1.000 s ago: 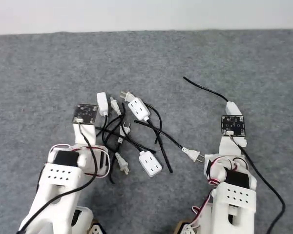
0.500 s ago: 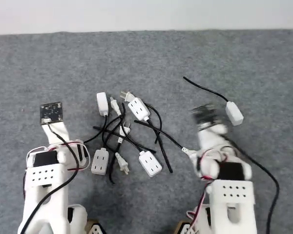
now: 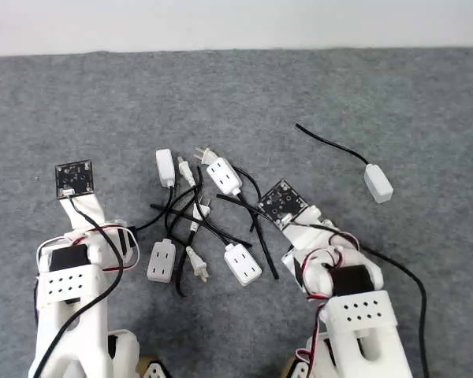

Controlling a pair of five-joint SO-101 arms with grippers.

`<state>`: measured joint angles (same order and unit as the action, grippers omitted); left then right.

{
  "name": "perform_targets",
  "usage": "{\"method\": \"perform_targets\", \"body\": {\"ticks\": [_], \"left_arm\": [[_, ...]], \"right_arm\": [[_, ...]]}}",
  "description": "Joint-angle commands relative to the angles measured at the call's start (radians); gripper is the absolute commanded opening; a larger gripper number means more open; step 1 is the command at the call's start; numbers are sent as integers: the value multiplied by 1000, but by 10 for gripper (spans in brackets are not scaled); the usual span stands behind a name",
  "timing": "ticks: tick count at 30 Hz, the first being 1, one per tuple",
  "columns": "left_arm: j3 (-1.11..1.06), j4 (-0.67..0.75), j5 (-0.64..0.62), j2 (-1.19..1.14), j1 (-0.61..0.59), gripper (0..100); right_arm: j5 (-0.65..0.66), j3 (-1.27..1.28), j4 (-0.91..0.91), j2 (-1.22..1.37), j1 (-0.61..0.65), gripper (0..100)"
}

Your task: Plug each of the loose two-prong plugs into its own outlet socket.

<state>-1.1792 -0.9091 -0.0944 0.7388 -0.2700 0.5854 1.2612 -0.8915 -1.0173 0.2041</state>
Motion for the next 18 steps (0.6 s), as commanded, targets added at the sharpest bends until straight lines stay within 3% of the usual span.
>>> {"method": "perform_targets", "body": {"ticks": [1, 8, 15, 18], "left_arm": [[2, 35, 12, 11, -3, 199], [-13, 64, 12, 11, -3, 199], [-13, 66, 14, 11, -3, 199], [-19, 92, 15, 11, -3, 199]], "right_arm": [[3, -5, 47, 10, 5, 144], [-8, -256, -90, 292, 4, 179], [5, -328, 13, 539, 4, 170], [69, -330, 27, 601, -1, 169]]}}
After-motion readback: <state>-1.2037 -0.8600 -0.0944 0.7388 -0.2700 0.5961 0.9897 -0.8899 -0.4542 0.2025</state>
